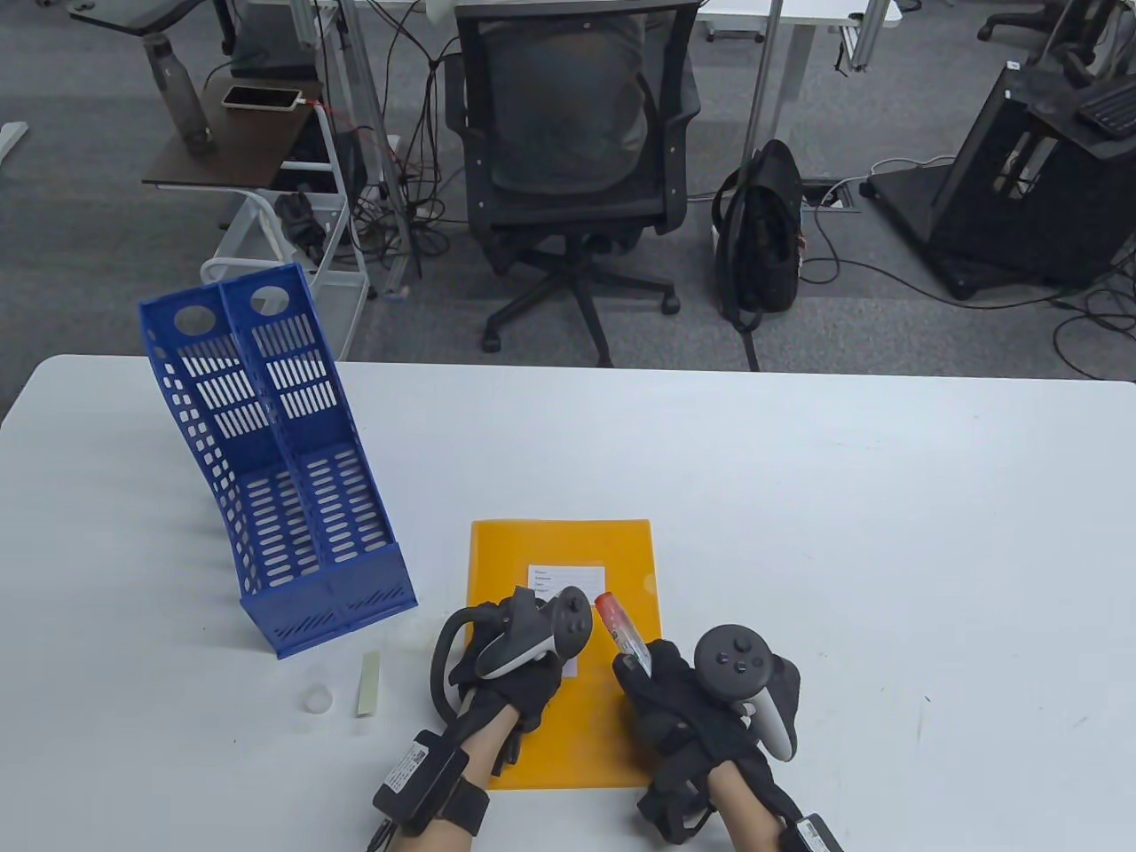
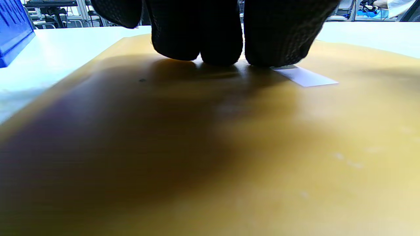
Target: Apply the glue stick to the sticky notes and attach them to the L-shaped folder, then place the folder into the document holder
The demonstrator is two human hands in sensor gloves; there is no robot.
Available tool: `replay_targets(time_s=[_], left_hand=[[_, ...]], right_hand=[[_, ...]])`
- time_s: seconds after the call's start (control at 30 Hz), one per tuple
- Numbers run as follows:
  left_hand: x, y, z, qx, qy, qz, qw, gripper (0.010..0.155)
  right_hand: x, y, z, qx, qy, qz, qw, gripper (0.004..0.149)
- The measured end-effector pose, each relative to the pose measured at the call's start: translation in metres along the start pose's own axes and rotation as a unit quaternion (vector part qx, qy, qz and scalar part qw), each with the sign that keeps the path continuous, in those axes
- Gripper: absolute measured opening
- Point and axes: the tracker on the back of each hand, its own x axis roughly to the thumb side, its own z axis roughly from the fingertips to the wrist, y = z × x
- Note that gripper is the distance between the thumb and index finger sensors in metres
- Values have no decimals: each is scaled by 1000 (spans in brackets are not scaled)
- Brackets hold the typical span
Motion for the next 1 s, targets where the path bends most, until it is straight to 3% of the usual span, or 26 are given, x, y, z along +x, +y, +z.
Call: replay_targets(time_s=[0.4, 0.6, 1.0], left_hand=[[4, 2, 1, -43, -2, -29, 999, 46], [3, 0, 0, -40, 6, 3, 999, 40], [3, 1, -4, -49, 34, 30, 998, 47]], right_hand=[[0, 0, 0, 0, 0, 0, 1000, 60], [0, 0, 0, 0, 0, 1, 1000, 60], [0, 0, 0, 0, 0, 0, 1000, 60]])
